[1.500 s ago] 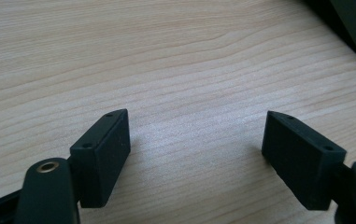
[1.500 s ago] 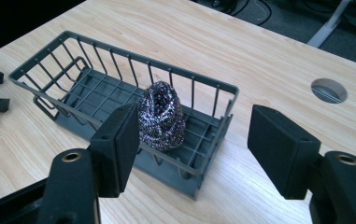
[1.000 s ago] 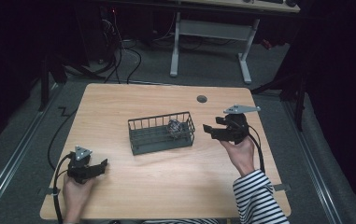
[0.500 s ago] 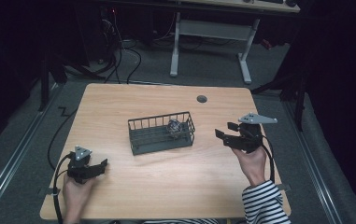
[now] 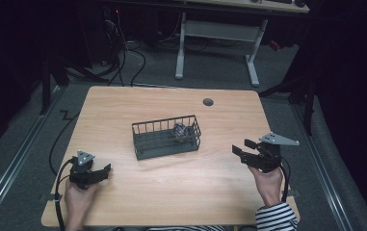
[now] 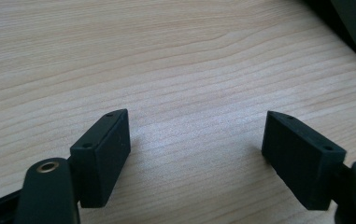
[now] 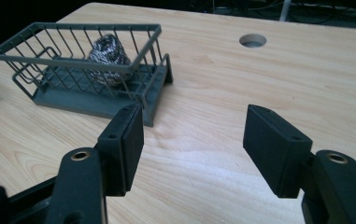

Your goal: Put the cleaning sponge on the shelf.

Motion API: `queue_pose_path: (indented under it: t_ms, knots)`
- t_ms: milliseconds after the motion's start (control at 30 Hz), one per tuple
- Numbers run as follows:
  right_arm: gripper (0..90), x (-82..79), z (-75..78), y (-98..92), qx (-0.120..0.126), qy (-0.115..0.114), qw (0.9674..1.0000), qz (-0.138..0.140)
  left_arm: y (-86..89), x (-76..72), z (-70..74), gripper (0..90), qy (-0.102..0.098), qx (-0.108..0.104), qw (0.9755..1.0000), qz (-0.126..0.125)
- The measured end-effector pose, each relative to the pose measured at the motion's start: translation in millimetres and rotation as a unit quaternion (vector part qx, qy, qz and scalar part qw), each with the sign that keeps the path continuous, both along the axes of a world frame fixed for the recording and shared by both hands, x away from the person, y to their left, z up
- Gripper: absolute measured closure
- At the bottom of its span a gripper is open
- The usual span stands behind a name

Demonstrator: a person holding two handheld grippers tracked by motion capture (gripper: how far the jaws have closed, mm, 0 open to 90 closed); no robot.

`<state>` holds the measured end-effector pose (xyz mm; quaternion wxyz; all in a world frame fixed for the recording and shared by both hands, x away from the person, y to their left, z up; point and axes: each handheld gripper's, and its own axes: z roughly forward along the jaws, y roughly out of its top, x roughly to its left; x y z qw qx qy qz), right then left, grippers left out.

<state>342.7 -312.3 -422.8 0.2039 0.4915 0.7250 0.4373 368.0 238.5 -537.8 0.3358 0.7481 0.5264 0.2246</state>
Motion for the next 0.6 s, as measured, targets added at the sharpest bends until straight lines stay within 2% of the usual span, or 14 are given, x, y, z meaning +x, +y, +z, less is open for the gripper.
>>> queue_pose_path:
  t_ms: [133,267,300,367,400,500,600]
  knots:
    - [38.8,1.2,-12.8,-5.8,0.011,0.006,0.9999,0.001,0.0,0.0,0.0,23.8,0.0,0.0,1.0,0.0]
    - [38.9,2.6,-21.3,-6.1,0.001,0.011,0.9999,-0.009,0.0,0.0,0.0,23.9,0.0,0.0,1.0,0.0]
    - [38.9,4.4,-30.1,-6.8,-0.002,0.017,0.9998,-0.012,0.0,0.0,0.0,23.8,0.0,0.0,1.0,0.0]
    - [38.9,4.9,-32.9,-6.6,-0.004,0.017,0.9997,-0.014,0.0,0.0,0.0,23.8,0.0,0.0,1.0,0.0]
    - [38.8,5.5,-39.9,-6.7,-0.006,0.02,0.9996,-0.017,0.0,0.0,0.0,23.9,0.0,0.0,1.0,0.0]
    - [38.4,5.1,-48.8,-7.1,0.003,0.024,0.9996,-0.014,0.0,0.0,0.0,23.9,0.0,0.0,1.0,0.0]
    - [37.9,2.8,-57.1,-5.1,-0.001,0.031,0.9994,-0.016,0.0,0.0,0.0,23.8,0.0,0.0,1.0,0.0]
